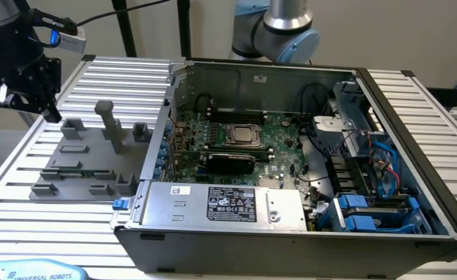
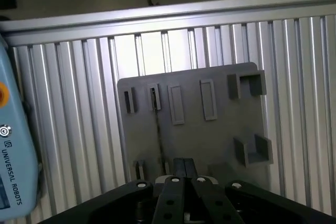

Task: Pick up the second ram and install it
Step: 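Pick up the second ram and move it above second insertion slot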

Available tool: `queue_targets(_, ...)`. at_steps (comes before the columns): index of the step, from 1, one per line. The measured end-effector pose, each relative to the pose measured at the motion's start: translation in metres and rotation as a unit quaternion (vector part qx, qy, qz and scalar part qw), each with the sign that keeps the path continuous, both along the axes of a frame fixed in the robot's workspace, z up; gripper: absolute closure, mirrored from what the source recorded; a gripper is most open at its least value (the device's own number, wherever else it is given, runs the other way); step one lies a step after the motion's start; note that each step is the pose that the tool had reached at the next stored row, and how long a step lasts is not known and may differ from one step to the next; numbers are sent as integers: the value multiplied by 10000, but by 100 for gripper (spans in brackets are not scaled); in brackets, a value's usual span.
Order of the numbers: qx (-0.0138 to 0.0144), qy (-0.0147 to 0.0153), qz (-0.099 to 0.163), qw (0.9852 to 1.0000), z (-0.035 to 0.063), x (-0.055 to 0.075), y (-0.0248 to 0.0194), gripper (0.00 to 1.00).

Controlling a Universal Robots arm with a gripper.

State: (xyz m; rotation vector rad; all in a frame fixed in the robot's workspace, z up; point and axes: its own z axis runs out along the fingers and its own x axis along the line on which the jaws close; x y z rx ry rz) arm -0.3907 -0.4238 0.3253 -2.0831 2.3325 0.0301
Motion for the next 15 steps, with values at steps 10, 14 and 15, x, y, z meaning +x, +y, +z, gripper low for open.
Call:
queue_targets(10,3,1,326,9995,-80,-3,-95,89)
queue_targets(14,3,1,363,9993,-152,-3,-131,89)
queue_targets(15,3,1,368,9993,-169,-3,-138,89)
